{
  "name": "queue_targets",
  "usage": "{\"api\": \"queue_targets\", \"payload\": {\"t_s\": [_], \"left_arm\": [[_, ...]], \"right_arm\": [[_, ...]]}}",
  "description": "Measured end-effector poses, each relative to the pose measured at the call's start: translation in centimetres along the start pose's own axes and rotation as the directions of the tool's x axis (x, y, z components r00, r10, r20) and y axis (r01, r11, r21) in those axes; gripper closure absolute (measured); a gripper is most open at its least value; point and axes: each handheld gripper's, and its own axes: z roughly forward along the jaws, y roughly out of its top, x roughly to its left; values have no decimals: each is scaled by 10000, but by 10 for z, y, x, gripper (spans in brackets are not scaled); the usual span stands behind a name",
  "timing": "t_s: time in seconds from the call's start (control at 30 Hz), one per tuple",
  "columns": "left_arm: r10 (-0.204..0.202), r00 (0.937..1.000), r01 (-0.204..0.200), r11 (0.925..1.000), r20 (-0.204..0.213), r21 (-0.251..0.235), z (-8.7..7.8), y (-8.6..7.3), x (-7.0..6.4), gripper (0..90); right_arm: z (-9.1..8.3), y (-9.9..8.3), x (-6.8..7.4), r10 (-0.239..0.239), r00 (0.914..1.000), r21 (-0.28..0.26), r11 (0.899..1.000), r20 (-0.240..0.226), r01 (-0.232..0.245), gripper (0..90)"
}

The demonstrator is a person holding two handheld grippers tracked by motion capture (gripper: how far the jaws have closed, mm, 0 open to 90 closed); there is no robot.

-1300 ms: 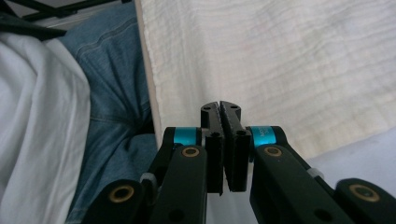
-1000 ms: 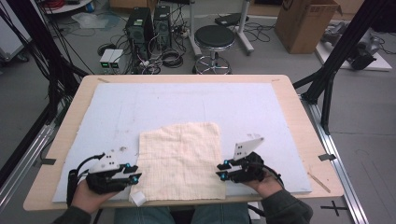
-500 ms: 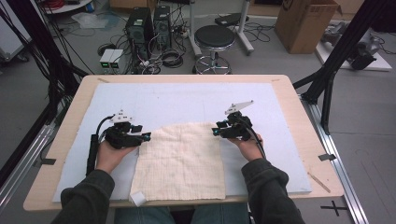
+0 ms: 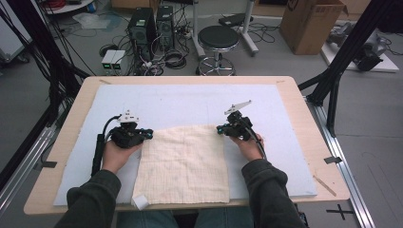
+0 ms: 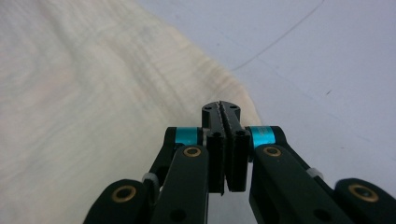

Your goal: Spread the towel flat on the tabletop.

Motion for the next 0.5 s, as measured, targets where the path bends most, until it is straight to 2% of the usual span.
{"api": "queue_targets", "payload": {"t_s": [0.07, 0.13, 0.17, 0.23, 0.33, 0.37, 0.4, 0.43, 0.47, 0.5], "left_arm": [[495, 9988, -495, 9987, 24, 109, -7, 1, -10, 848], [1146, 9932, -1149, 9932, 190, 177, -13, 0, -26, 842], [1446, 9891, -1452, 9892, 266, 200, -16, -2, -34, 838], [1732, 9828, -1745, 9846, 640, 150, -19, -8, -49, 834], [2014, 9713, -2089, 9767, 1266, 491, -17, -20, -66, 834], [2008, 9657, -2139, 9747, 1649, 656, -15, -25, -69, 822], [2067, 9573, -2287, 9691, 2023, 919, -13, -29, -74, 804], [2212, 9511, -2485, 9626, 2156, 1084, -11, -32, -77, 766], [2253, 9430, -2585, 9594, 2449, 1128, -10, -34, -80, 726], [2205, 9386, -2560, 9607, 2654, 1071, -9, -35, -80, 680]], "right_arm": [[-13, 1, 3, -154, 9999, -271, 9995, -47, 152, 892], [-25, -1, 8, -301, 9994, -407, 9987, -194, 293, 892], [-30, -2, 11, -535, 9984, -390, 9978, -178, 528, 891], [-41, -6, 19, -785, 9967, -406, 9962, -203, 776, 891], [-51, -17, 31, -1235, 9921, -156, 9923, -205, 1232, 891], [-54, -21, 34, -1303, 9911, -107, 9914, -289, 1301, 891], [-55, -27, 37, -1352, 9901, -96, 9908, -364, 1350, 891], [-55, -34, 41, -1473, 9885, 62, 9890, -343, 1476, 891], [-55, -38, 43, -1530, 9877, 160, 9880, -321, 1535, 894], [-54, -45, 43, -1518, 9878, 212, 9881, -342, 1525, 894]]}}
